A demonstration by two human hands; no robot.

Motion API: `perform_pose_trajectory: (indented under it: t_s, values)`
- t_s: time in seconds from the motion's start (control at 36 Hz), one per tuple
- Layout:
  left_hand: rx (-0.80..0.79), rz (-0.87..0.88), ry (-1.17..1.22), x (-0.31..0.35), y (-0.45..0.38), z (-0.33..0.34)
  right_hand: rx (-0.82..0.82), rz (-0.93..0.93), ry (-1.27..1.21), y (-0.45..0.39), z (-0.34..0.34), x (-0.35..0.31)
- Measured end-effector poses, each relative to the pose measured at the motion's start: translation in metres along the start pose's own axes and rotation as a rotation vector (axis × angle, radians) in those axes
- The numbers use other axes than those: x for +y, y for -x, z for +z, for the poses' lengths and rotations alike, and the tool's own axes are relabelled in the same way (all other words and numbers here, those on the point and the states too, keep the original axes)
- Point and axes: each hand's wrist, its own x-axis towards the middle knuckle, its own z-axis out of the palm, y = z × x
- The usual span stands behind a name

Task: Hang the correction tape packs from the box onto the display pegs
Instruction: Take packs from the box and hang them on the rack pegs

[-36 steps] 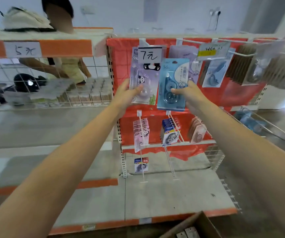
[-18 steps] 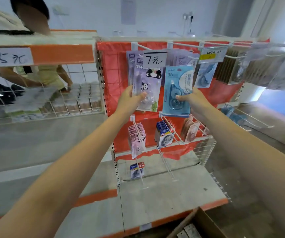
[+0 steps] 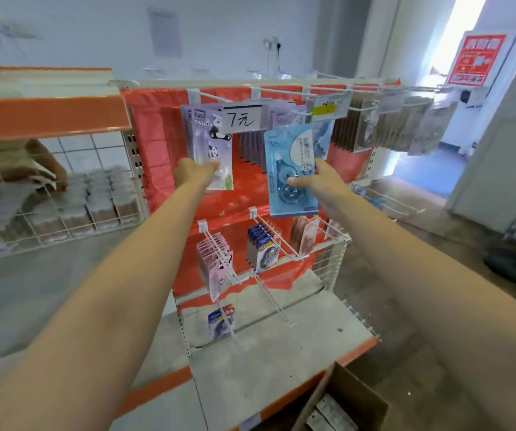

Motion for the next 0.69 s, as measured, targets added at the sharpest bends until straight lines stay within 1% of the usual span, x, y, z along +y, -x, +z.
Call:
perform_pose_trajectory:
  t_s: [0.08, 0.17, 0.25, 0.28, 0.39, 0.53, 0.64, 0.69]
  values:
    - [-0.008, -0.049, 0.064, -0.002, -0.007, 0.005, 0.030, 0.020, 0.019, 0.002, -0.005, 0.003]
    - [-0.059, -0.101, 0.163, -0.006, -0.005, 0.012, 0.063, 0.056, 0.039, 0.005, -0.012, 0.008]
    - [-0.216, -0.190, 0.332, -0.012, -0.001, 0.022, 0.101, 0.090, 0.053, 0.005, -0.021, 0.014]
    - [-0.272, -0.216, 0.350, -0.014, 0.002, 0.025, 0.108, 0.102, 0.058, 0.005, -0.023, 0.015]
    - [-0.406, -0.275, 0.294, -0.033, 0.009, 0.040, 0.108, 0.127, 0.056, 0.004, -0.033, 0.023]
    - [-0.517, -0.193, 0.243, -0.035, 0.031, 0.067, 0.119, 0.139, 0.071, 0.004, -0.046, 0.033]
    - [-0.686, -0.075, 0.197, -0.020, 0.055, 0.094, 0.131, 0.170, 0.031, 0.007, -0.058, 0.044]
    - [-0.743, -0.032, 0.160, -0.010, 0.070, 0.109, 0.124, 0.171, 0.019, 0.010, -0.066, 0.050]
